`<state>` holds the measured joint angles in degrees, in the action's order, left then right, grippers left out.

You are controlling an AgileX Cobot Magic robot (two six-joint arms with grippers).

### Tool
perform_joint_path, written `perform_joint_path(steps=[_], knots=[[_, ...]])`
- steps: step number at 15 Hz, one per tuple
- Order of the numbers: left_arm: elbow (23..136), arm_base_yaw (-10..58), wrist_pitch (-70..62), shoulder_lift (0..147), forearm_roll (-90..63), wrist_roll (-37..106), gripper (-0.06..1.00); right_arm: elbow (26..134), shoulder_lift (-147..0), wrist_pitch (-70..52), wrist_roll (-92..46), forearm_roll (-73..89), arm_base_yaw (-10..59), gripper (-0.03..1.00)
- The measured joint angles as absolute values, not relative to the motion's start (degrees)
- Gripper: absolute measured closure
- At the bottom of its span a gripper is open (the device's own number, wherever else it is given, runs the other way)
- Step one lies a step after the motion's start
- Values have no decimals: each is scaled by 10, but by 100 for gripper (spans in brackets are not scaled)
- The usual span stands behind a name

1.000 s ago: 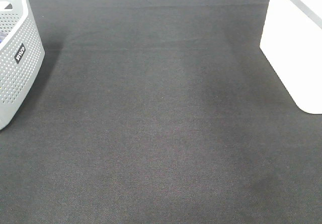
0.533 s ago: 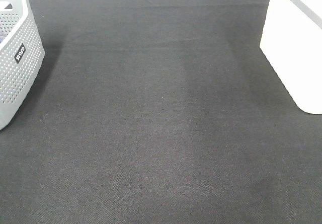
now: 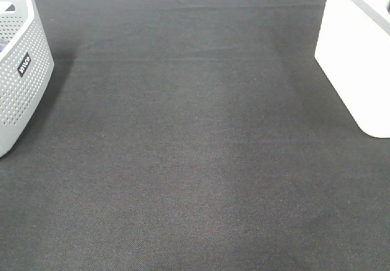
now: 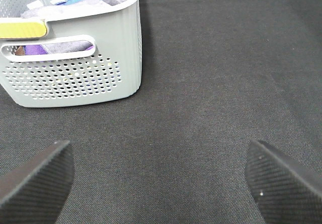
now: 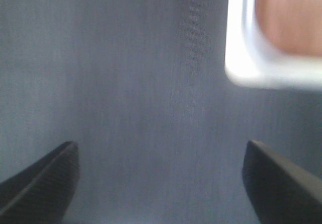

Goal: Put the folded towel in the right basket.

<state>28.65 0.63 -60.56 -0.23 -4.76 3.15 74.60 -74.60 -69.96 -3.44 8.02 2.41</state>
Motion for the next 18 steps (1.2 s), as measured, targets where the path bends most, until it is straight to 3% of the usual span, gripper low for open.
perform_joint_path(steps=[5,9,13,18], knots=[[286,6,-606,-2,-48,32,7,468,-511,-630,-34,73,24,14],[286,6,-606,-2,-48,32,7,321,-333,-587,-36,52,24,14],[286,6,-606,-2,-48,32,7,297,-144,-596,-33,26,24,14],[286,6,-606,-2,-48,32,7,288,-36,-603,-36,22,24,14]])
